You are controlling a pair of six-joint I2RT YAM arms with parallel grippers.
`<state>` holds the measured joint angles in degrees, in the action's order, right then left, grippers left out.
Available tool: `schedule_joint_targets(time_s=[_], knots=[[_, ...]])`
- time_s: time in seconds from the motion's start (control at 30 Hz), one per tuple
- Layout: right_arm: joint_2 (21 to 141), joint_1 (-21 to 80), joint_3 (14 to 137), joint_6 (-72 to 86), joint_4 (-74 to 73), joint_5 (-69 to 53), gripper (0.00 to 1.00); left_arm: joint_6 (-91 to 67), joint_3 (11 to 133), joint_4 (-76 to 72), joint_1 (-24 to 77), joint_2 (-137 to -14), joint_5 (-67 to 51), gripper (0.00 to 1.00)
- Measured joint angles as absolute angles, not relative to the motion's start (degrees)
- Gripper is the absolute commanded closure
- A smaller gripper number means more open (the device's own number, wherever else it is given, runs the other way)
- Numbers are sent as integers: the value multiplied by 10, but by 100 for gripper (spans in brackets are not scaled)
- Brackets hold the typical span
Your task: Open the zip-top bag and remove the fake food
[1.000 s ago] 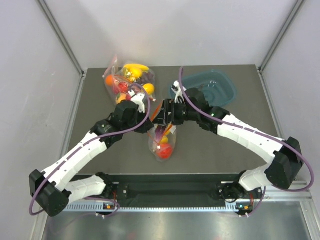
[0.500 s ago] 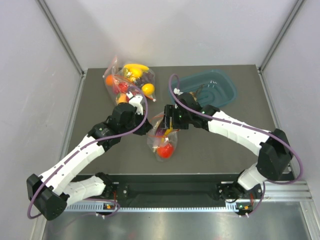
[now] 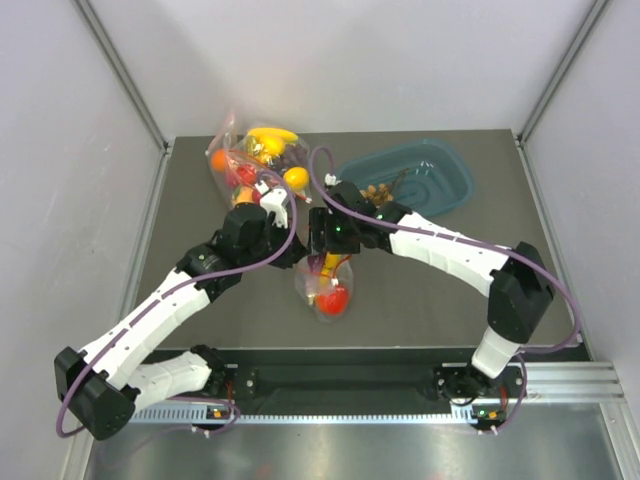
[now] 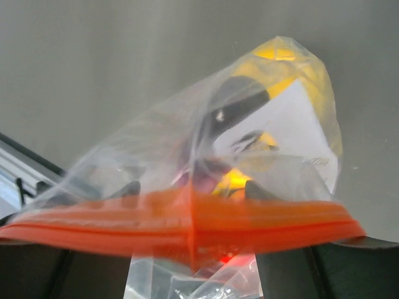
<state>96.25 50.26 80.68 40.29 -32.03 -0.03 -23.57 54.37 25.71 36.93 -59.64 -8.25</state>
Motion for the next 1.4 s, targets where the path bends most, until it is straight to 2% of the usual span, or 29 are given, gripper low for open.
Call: schedule_joint_targets(time_s=[0.5, 0.83, 0.97, 1.03, 1.07, 1.2, 1.4], knots=[[1009, 510, 808, 404, -317, 4, 31, -227, 536, 257, 365, -602, -82, 100], [1027, 510, 781, 408, -246, -3, 34, -222, 531, 263, 359, -610, -64, 100], [1051, 510, 779, 411, -211, 3, 40, -224, 530, 251, 362, -611, -83, 100], [1067, 513, 779, 410, -195, 1, 51, -225, 530, 244, 366, -612, -93, 100], [1075, 514, 779, 410, -189, 1, 62, -225, 530, 243, 366, -613, -97, 100], [1083, 516, 780, 408, -177, 4, 70, -225, 530, 240, 366, -614, -99, 100], [1049, 516, 754, 406, -172, 36, 73, -231, 530, 241, 367, -614, -88, 100]])
